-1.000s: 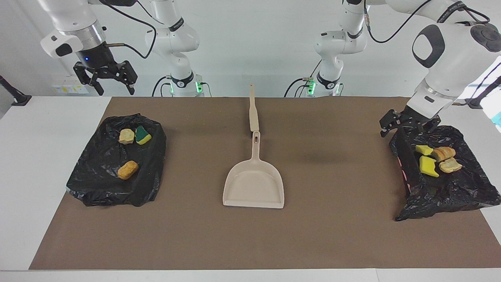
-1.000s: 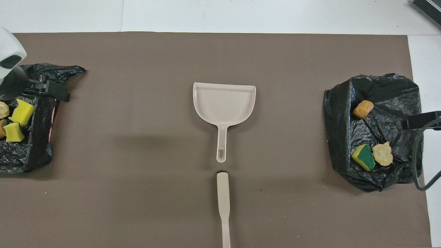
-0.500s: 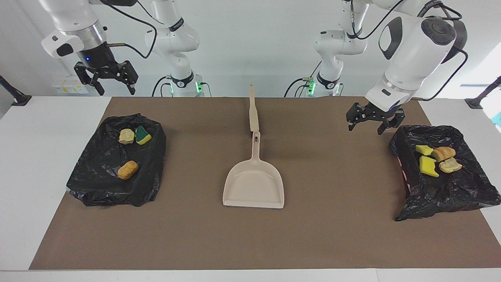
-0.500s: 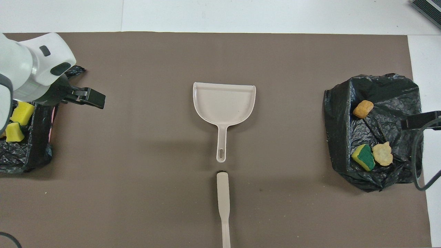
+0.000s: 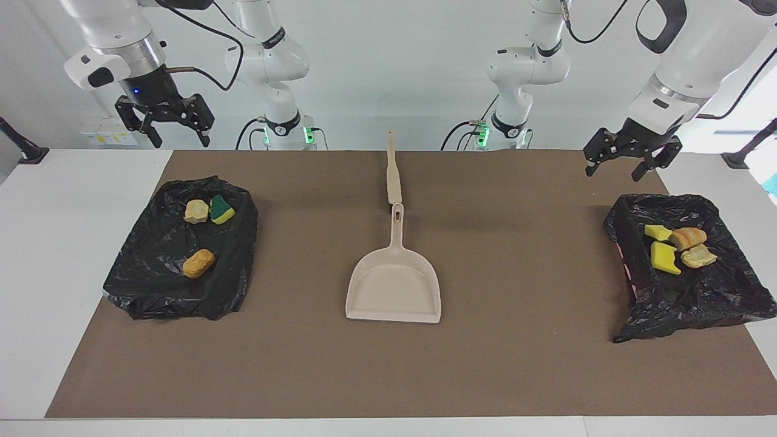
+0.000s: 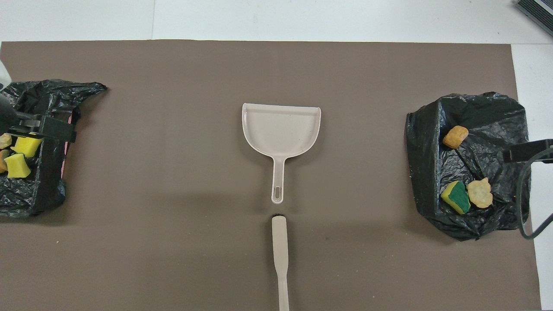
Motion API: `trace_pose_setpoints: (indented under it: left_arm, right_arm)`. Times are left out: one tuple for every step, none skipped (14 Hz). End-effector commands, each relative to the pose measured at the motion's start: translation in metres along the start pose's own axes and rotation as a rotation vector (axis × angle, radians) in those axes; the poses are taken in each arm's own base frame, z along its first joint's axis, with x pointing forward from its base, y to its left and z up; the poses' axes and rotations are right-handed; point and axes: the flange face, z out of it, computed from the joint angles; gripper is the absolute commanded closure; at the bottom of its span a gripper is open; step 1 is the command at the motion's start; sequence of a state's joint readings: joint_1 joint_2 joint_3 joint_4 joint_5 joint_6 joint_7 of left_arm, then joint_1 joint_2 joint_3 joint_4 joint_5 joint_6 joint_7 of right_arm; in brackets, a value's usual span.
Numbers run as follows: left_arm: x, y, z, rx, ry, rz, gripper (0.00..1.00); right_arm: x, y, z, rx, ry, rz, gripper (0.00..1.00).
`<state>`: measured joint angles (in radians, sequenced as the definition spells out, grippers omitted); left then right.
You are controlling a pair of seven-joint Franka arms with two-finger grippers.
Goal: Sweep and dump trash in bin
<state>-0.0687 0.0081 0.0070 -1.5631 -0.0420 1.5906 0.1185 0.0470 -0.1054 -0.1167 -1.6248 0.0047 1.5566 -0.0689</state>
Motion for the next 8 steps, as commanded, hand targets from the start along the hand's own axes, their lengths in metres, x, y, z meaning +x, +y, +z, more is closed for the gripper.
trace_pose_setpoints:
  left_arm:
    - [-0.0085, 0.0015, 0.0031, 0.005, -0.029, 0.014, 0.00]
    - [-0.0092, 0.0018, 0.0013, 0.003, -0.040, 0.015, 0.00]
    - [-0.0110, 0.0020, 0.0020, 0.001, -0.055, 0.015, 0.00]
    - [-0.0133, 0.0011, 0.0028, 0.002, -0.074, 0.013, 0.00]
    - [-0.0139, 0.0013, 0.0032, 0.015, -0.080, 0.028, 0.00]
    - [-0.0138, 0.0022, 0.0033, 0.034, -0.084, 0.072, 0.00]
    - [-0.0134, 0.0036, 0.0032, 0.051, -0.085, 0.096, 0.00]
    - [-0.0139, 0.0058, 0.0015, 0.049, -0.081, 0.099, 0.00]
  right_arm:
    - [-0.0052, 0.0000, -0.0041, 0.005, -0.009, -0.007, 0.00]
    - [-0.0052, 0.0000, -0.0041, 0.005, -0.009, -0.007, 0.00]
    - [-0.0052, 0.0000, -0.0041, 0.005, -0.009, -0.007, 0.00]
    - [-0.0052, 0.0007, -0.0042, 0.005, -0.009, -0.006, 0.00]
    - [-0.0052, 0.0000, -0.0041, 0.005, -0.009, -0.007, 0.00]
    - [-0.0052, 0.0000, -0.0041, 0.005, -0.009, -0.007, 0.00]
    - [-0.0052, 0.0000, -0.0041, 0.005, -0.009, -0.007, 0.00]
    - [-0.0052, 0.0000, -0.0041, 0.005, -0.009, -0.007, 0.00]
